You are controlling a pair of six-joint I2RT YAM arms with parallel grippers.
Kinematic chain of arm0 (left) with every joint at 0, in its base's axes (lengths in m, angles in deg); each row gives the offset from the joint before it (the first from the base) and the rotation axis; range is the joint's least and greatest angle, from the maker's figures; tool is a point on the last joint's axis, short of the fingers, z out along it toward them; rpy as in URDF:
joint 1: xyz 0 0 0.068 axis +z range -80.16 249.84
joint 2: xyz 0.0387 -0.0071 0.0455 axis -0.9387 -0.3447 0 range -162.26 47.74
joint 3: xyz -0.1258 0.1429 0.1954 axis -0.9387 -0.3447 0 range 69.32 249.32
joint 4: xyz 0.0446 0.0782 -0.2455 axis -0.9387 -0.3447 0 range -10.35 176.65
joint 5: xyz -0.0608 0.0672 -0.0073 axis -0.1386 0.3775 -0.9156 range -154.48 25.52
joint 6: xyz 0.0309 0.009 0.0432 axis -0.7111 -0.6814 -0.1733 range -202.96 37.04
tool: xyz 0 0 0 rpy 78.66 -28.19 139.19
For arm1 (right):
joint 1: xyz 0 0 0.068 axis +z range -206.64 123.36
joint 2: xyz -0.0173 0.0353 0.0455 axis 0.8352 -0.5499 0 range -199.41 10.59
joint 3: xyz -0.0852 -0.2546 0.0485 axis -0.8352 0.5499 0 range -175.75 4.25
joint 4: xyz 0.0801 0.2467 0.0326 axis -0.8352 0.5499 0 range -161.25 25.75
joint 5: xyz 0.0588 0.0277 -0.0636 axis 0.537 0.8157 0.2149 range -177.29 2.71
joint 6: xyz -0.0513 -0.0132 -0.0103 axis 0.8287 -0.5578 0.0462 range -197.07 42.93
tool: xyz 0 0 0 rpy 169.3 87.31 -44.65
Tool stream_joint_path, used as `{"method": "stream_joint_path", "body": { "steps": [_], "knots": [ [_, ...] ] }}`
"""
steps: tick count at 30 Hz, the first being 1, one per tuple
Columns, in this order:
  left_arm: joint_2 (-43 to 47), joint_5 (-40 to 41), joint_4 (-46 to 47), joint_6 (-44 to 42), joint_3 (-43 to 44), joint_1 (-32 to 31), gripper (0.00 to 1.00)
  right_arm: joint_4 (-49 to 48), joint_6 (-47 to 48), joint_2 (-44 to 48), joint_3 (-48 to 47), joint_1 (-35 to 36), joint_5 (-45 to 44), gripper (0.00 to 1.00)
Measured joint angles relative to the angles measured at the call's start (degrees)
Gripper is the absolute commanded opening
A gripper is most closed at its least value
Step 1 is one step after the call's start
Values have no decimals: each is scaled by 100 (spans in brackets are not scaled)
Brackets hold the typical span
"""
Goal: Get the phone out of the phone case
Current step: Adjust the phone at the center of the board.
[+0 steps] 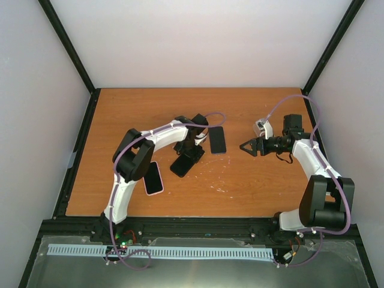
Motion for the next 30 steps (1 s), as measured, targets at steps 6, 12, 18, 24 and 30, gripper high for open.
{"method": "stream_joint_path", "body": {
  "steps": [6,12,18,24,30],
  "knots": [
    [92,-48,138,-146,-155,-57,50,17,4,-46,-7,0,-4,82],
    [610,-197,605,-752,-962,-835,72,55,4,-59,-11,0,-9,82],
    [1154,-254,964,-1091,-1567,-2205,93,68,4,-72,-17,0,-2,82],
    [2057,74,1058,-863,-1641,-2245,98,83,9,-107,-17,0,7,82],
    [3167,-1054,1478,-481,-2236,-2636,79,103,46,-107,-17,0,20,82]
  ]
}}
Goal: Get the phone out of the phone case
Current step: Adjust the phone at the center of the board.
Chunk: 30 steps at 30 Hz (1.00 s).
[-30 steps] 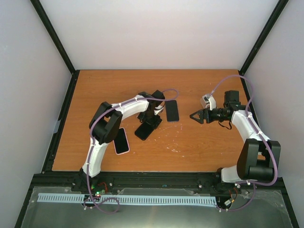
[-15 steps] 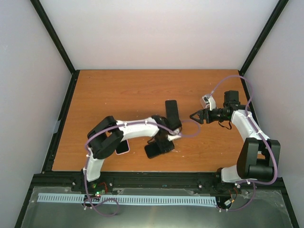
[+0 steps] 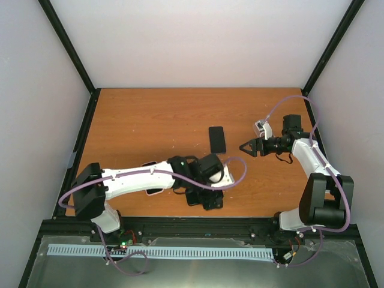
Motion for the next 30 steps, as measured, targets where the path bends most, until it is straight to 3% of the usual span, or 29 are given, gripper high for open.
{"method": "stream_joint_path", "body": {
  "steps": [4,10,21,30],
  "knots": [
    [70,-1104,74,181,-713,-247,67,22,2,0,-33,0,28,82],
    [-527,-1554,90,492,-1187,-210,78,31,20,0,-42,0,39,82],
    [-852,-791,199,951,-1178,103,90,74,39,0,-42,-9,39,82],
    [-1209,610,192,1097,-717,1318,95,85,39,0,-42,-42,37,81]
  ]
}}
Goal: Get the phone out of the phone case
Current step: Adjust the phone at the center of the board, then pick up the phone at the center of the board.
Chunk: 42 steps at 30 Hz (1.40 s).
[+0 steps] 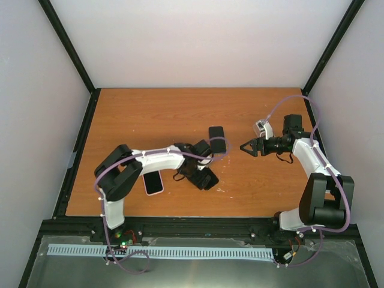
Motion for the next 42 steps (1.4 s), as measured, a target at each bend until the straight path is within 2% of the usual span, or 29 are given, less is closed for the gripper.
{"method": "stream_joint_path", "body": {
  "steps": [8,14,23,35,42],
  "knots": [
    [-1290,31,109,284,1770,262,98,28,26,2,0,-87,7,82],
    [-1998,404,-448,1084,2922,251,99,72,70,2,-2,-179,55,82],
    [-2457,1029,-822,1845,3622,160,98,160,133,-22,-70,-186,140,82],
    [-2721,1377,-1388,2763,4065,0,82,238,151,-22,-72,-188,179,82],
    [-2682,1427,-1373,2900,4022,0,66,238,153,-22,-74,-195,177,82]
  ]
}}
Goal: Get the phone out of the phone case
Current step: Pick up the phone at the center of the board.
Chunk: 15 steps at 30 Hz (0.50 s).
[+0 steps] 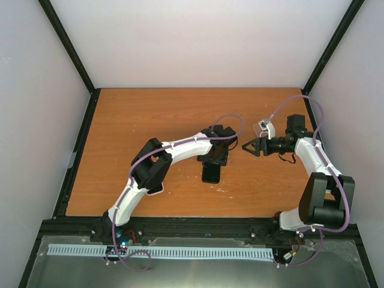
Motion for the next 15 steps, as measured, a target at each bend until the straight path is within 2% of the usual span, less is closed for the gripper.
{"method": "stream_joint_path", "body": {
  "steps": [5,9,12,15],
  "knots": [
    [278,24,-31,-7,-352,0,59,0,0,0,0,-61,-4,81],
    [776,26,-66,-44,-772,9,52,-4,-13,15,0,-96,-92,74],
    [1355,-28,190,-57,-1167,46,46,-2,-7,122,0,-111,-190,72],
    [2170,-181,898,-87,-1840,120,39,-4,-42,424,0,-107,-238,71]
  ]
}}
